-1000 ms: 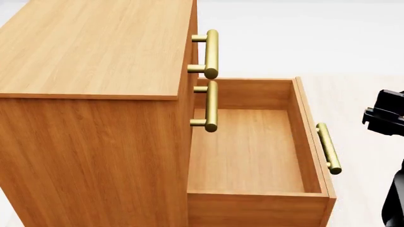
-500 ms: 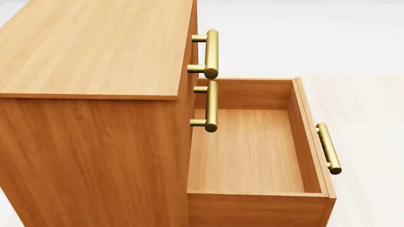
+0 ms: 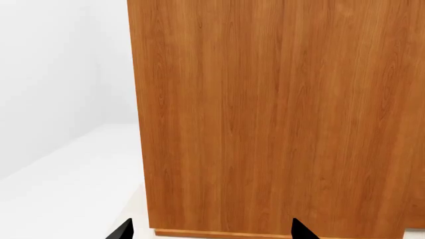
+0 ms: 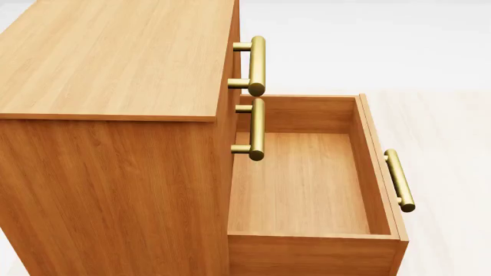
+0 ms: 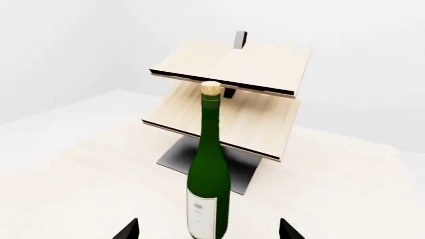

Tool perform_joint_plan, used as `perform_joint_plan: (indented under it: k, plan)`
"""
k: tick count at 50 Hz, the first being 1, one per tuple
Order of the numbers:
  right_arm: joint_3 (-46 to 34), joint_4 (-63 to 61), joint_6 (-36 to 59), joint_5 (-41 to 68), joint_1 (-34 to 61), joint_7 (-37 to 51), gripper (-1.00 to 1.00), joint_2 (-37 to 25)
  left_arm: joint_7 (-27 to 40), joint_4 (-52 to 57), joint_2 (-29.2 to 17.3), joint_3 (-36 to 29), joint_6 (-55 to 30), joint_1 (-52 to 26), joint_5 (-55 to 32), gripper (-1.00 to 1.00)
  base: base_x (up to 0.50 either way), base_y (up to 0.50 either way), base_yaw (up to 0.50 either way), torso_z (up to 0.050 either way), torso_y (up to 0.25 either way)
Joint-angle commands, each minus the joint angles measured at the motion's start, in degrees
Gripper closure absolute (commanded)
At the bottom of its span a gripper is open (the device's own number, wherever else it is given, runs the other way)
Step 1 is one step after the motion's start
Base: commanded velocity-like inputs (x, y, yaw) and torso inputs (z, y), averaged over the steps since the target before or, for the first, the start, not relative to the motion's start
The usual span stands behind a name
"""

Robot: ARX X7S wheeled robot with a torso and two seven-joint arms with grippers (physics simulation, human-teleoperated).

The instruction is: Put the bowl in the bottom drawer of the cabinet and close it.

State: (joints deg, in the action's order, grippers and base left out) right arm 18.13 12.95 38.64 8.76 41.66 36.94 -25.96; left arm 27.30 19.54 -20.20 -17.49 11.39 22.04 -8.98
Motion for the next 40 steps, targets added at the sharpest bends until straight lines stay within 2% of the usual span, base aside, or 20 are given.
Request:
perform_joint_plan:
  k: [1,10,18,27,35,40]
  plan:
    - [2.33,5.32,4.34,2.02,1.76,-0.43,-1.00,-0.30,0.28,0.54,-0.29,-0.11,-0.35,0.06,-0.13,-1.00,0.00,0.00,0.00,0.000,0.000]
    - [1.99,7.90,8.11,2.64,2.75,-0.72,-1.00,-0.13,0.31,0.06,-0.35,-0.23,-0.05,-0.16,-0.23,-1.00,0.00,0.00,0.00,0.000,0.000]
    - [3.15,5.34,15.74,3.63,3.32,0.81,-1.00,-0.22,0.51,0.07,-0.43,-0.43,0.00,-0.15,0.05,-1.00,0.00,0.00,0.00,0.000,0.000]
    - [5.91,4.64,20.04,5.14,4.17,1.73,-1.00,-0.01,0.70,-0.03,-0.54,-0.56,-0.03,-0.26,0.14,-1.00,0.00,0.00,0.00,0.000,0.000]
    - [9.08,5.02,20.18,3.03,4.15,7.54,-1.00,0.53,0.93,0.33,-0.73,-0.64,-0.20,-0.10,0.14,-1.00,0.00,0.00,0.00,0.000,0.000]
    - [9.26,5.67,20.01,2.98,3.91,7.62,-1.00,0.60,0.95,0.02,-0.73,-0.71,0.01,-0.22,0.06,-1.00,0.00,0.00,0.00,0.000,0.000]
